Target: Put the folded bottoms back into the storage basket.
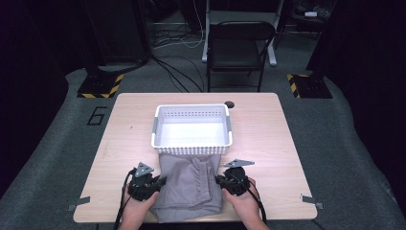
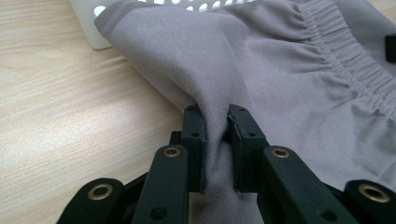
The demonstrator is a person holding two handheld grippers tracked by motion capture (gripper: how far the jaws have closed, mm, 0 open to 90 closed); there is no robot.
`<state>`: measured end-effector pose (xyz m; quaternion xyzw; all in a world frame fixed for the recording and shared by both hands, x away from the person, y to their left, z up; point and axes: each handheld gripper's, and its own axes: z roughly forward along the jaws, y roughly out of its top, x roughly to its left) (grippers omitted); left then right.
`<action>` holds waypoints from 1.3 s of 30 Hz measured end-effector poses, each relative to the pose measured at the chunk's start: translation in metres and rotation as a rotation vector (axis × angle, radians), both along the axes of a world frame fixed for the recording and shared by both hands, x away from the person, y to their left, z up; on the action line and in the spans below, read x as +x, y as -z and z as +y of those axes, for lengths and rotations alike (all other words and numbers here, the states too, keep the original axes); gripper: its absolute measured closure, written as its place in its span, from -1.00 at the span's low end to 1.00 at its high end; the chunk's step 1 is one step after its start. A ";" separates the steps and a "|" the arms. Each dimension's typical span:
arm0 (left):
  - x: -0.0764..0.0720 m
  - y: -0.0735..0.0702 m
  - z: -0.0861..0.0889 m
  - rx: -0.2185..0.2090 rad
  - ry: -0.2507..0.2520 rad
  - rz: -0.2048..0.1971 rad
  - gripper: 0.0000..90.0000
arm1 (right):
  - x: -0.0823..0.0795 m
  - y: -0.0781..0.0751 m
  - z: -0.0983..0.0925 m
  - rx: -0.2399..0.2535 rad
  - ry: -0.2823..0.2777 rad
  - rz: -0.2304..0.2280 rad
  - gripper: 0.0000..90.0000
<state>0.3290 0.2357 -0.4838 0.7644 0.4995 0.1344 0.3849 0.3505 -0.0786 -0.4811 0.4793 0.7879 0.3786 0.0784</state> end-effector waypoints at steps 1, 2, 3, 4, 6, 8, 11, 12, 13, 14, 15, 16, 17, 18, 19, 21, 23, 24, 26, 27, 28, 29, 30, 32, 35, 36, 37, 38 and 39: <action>-0.001 -0.001 -0.001 -0.027 -0.016 0.003 0.74 | 0.000 -0.001 0.000 0.004 0.002 0.004 0.94; -0.001 -0.003 0.000 -0.027 -0.012 0.010 0.74 | -0.001 -0.002 0.000 0.005 0.001 0.007 0.94; -0.002 -0.005 0.001 -0.031 -0.008 0.016 0.74 | -0.001 -0.003 0.000 0.001 -0.008 0.001 0.94; -0.002 -0.007 0.001 -0.036 -0.014 0.013 0.74 | -0.002 -0.005 0.000 0.003 -0.010 0.001 0.94; -0.003 -0.011 0.003 -0.036 -0.014 0.008 0.74 | -0.003 -0.009 0.000 0.009 -0.010 0.002 0.94; -0.003 -0.015 0.005 -0.049 -0.014 0.014 0.75 | -0.004 -0.014 -0.001 0.015 -0.012 0.000 0.94; -0.003 -0.019 0.007 -0.052 -0.017 0.015 0.76 | -0.003 -0.019 -0.002 0.026 -0.013 -0.001 0.94; -0.003 -0.021 0.008 -0.049 -0.013 0.018 0.78 | -0.002 -0.021 -0.003 0.024 -0.015 -0.009 0.94; -0.003 -0.021 0.008 -0.050 -0.018 0.014 0.81 | -0.002 -0.022 -0.003 0.025 -0.011 -0.004 0.94; -0.003 -0.022 0.008 -0.052 -0.022 0.010 0.82 | -0.001 -0.024 -0.003 0.029 -0.013 -0.003 0.94; -0.003 -0.024 0.009 -0.051 -0.016 0.018 0.82 | 0.000 -0.025 -0.004 0.025 -0.015 -0.010 0.94; -0.003 -0.024 0.008 -0.053 -0.020 0.014 0.82 | 0.000 -0.026 -0.004 0.026 -0.014 -0.002 0.94; -0.003 -0.023 0.008 -0.051 -0.023 0.007 0.83 | 0.000 -0.027 -0.004 0.028 -0.014 -0.003 0.94; -0.003 -0.024 0.008 -0.045 -0.010 0.020 0.83 | 0.000 -0.027 -0.004 0.026 -0.011 0.002 0.94; -0.002 -0.022 0.006 -0.038 -0.016 0.011 0.84 | 0.001 -0.027 -0.004 0.023 -0.017 -0.001 0.95; 0.000 -0.021 0.005 -0.031 -0.012 0.025 0.84 | 0.002 -0.025 -0.003 0.017 -0.019 0.002 0.95; 0.000 -0.020 0.002 -0.032 -0.013 0.022 0.85 | 0.002 -0.024 -0.002 0.011 -0.020 0.008 0.95; 0.000 -0.020 0.001 -0.028 -0.014 0.020 0.85 | 0.002 -0.024 -0.002 0.007 -0.019 0.006 0.95; 0.000 -0.023 0.000 -0.018 -0.004 0.024 0.85 | 0.002 -0.025 -0.002 0.009 -0.024 0.001 0.95; -0.001 -0.023 0.000 -0.022 -0.009 0.018 0.85 | 0.002 -0.025 -0.003 0.014 -0.020 0.005 0.95; -0.001 -0.025 0.001 -0.019 0.003 0.019 0.85 | 0.002 -0.026 -0.003 0.020 -0.016 0.010 0.95; -0.001 -0.027 0.001 -0.025 -0.004 0.020 0.85 | 0.002 -0.027 -0.004 0.025 -0.019 0.007 0.95; -0.001 -0.029 0.002 -0.025 -0.004 0.014 0.85 | 0.002 -0.028 -0.006 0.030 -0.021 0.000 0.95; -0.002 -0.033 0.003 -0.031 -0.008 0.009 0.85 | 0.002 -0.031 -0.007 0.037 -0.016 0.008 0.95; -0.003 -0.039 0.004 -0.035 -0.006 0.008 0.86 | 0.002 -0.035 -0.008 0.055 -0.018 0.008 0.95; -0.003 -0.042 0.004 -0.031 -0.004 0.005 0.85 | 0.001 -0.037 -0.008 0.055 -0.019 0.008 0.95; -0.003 -0.043 0.004 -0.031 -0.006 0.000 0.86 | 0.001 -0.039 -0.008 0.059 -0.022 0.008 0.95; -0.003 -0.046 0.004 -0.026 -0.003 0.001 0.85 | 0.001 -0.040 -0.008 0.056 -0.027 0.002 0.95; -0.003 -0.048 0.004 -0.026 -0.004 -0.004 0.85 | 0.001 -0.043 -0.008 0.056 -0.029 0.000 0.95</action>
